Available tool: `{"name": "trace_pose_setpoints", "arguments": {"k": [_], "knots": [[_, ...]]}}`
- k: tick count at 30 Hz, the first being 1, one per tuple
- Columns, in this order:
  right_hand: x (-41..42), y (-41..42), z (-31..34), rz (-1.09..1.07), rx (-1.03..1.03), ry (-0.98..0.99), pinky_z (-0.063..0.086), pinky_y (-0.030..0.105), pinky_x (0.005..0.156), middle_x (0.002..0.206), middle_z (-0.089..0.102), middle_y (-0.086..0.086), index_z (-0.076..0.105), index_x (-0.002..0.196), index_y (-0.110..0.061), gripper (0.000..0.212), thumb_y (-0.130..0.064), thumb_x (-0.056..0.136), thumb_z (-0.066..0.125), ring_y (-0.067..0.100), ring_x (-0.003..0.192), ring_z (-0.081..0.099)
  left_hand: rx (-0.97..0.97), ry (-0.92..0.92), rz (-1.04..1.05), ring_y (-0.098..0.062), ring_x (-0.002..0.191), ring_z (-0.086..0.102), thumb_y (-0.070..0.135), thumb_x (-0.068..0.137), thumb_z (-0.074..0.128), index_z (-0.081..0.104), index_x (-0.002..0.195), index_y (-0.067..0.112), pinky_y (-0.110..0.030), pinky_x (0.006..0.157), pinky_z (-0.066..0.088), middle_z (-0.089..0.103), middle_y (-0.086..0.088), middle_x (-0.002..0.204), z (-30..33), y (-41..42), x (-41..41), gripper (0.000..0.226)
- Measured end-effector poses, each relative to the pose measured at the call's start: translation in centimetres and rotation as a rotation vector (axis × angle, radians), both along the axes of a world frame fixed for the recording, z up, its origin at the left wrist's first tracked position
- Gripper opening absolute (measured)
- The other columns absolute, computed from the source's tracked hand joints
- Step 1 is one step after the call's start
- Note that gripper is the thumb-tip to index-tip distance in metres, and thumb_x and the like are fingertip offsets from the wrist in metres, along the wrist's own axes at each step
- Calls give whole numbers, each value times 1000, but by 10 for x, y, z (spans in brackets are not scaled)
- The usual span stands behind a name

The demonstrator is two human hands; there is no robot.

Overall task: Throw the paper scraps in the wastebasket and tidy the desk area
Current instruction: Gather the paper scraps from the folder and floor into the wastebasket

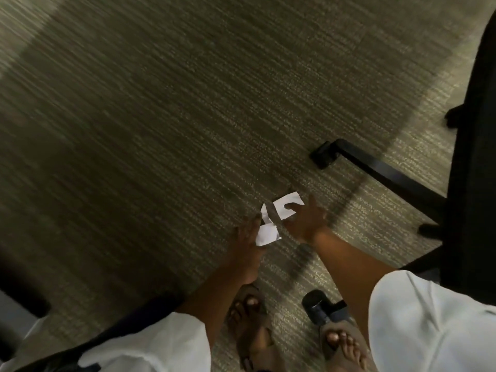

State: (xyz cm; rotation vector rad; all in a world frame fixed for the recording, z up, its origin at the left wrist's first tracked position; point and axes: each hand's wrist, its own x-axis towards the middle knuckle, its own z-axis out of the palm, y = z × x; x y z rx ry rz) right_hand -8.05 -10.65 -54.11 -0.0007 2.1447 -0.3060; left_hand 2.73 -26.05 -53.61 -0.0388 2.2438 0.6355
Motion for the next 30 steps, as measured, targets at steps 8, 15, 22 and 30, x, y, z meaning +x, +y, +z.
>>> {"name": "trace_pose_setpoints", "arguments": {"k": [8, 15, 22, 30], "knots": [[5, 2, -33, 183, -28, -66, -10, 54, 123, 169, 13, 2, 35, 154, -32, 53, -47, 104, 39, 38, 152, -20, -128, 54, -271, -39, 152, -9, 12, 94, 63, 19, 157, 31, -52, 119, 25, -30, -7, 163, -41, 12, -4, 80], [16, 0, -38, 38, -38, -69, 13, 51, 121, 167, -2, 15, 34, 155, -27, 65, -50, 98, 53, 41, 152, -10, -39, 75, -145, -30, 152, 9, 12, 91, 67, 32, 155, 28, -38, 109, 39, -29, -2, 164, -45, 13, -15, 75], [24, -1, -29, -214, -74, 167, 41, 43, 110, 151, 32, 17, 48, 142, 0, 57, -30, 95, 61, 37, 137, 38, -56, -40, -194, -38, 151, 9, 16, 94, 63, 25, 158, 23, -50, 120, 27, -2, -11, 167, -41, 6, -33, 74], [33, 0, -18, -492, -59, 333, 46, 34, 100, 142, 46, 17, 64, 126, 3, 39, -17, 92, 67, 36, 118, 60, -163, 128, -171, -32, 141, 27, 14, 92, 65, 38, 147, 4, -40, 110, 36, 19, -17, 158, -39, 30, -10, 63]]}}
